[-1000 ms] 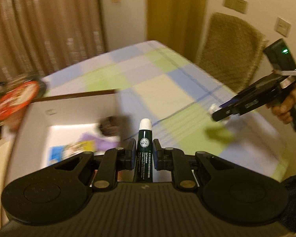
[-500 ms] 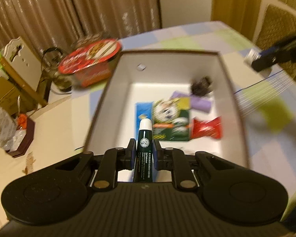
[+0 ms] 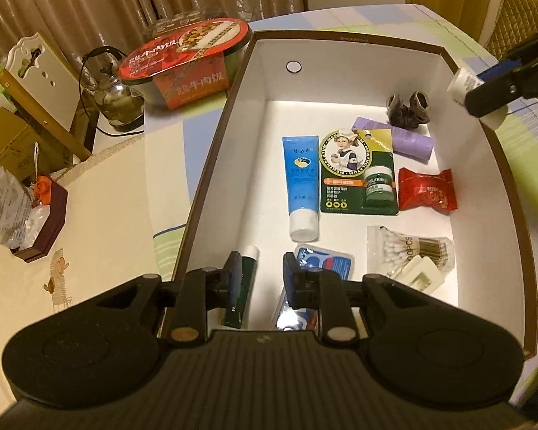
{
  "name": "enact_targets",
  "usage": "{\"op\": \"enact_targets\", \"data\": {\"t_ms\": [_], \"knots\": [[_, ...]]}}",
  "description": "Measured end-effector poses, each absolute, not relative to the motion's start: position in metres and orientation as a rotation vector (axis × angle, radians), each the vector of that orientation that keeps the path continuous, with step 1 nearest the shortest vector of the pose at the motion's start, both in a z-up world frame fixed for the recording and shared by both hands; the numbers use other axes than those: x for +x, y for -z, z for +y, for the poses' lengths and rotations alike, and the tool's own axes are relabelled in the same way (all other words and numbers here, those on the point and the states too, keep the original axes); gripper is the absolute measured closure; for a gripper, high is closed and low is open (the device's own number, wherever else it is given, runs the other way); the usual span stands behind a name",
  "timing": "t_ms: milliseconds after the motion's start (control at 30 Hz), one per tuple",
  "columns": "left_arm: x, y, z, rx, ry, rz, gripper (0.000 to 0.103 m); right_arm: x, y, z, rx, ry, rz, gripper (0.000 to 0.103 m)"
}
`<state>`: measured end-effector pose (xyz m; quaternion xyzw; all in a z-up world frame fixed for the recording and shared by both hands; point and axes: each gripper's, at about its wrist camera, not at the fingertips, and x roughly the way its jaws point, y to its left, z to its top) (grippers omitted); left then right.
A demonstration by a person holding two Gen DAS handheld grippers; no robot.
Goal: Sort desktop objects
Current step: 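Carry the black tube and white pill bottle over the box with both tools, then lower both items into the box and open both tools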
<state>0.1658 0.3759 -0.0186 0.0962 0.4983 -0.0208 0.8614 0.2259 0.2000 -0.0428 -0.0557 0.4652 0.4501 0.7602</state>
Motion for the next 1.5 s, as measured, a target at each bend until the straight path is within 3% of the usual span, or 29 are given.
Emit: {"op": "enact_targets", "data": {"t_ms": [667, 700, 733, 767, 1200, 1500], "knots": [[0.150, -0.013, 0.387, 0.197, 0.135, 0.976, 0.074, 0.214, 0.071, 0.263, -0.201, -1.046, 1.006, 0.075], [0.150, -0.013, 0.388, 0.196, 0.138, 0.975, 0.074, 0.214, 0.072, 0.267, -0.199, -1.057, 1.001, 0.068], [0.150, -0.012, 0.388, 0.196, 0.140, 0.976, 0.074, 0.213, 0.072, 0.270, -0.199, -1.052, 0.987, 0.040], [0.150, -0.012, 0.388, 0.198, 0.143, 0.977, 0.074, 0.212, 0.072, 0.272, -0.202, -1.047, 0.964, 0.027], [0.153, -0.006, 0.379, 0.223, 0.203, 0.991, 0.067, 0.219, 0.075, 0.252, -0.336, -0.968, 1.052, 0.027], [0.157, -0.005, 0.359, 0.269, 0.249, 1.000, 0.046, 0.214, 0.075, 0.239, -0.397, -0.941, 1.072, 0.027]]}}
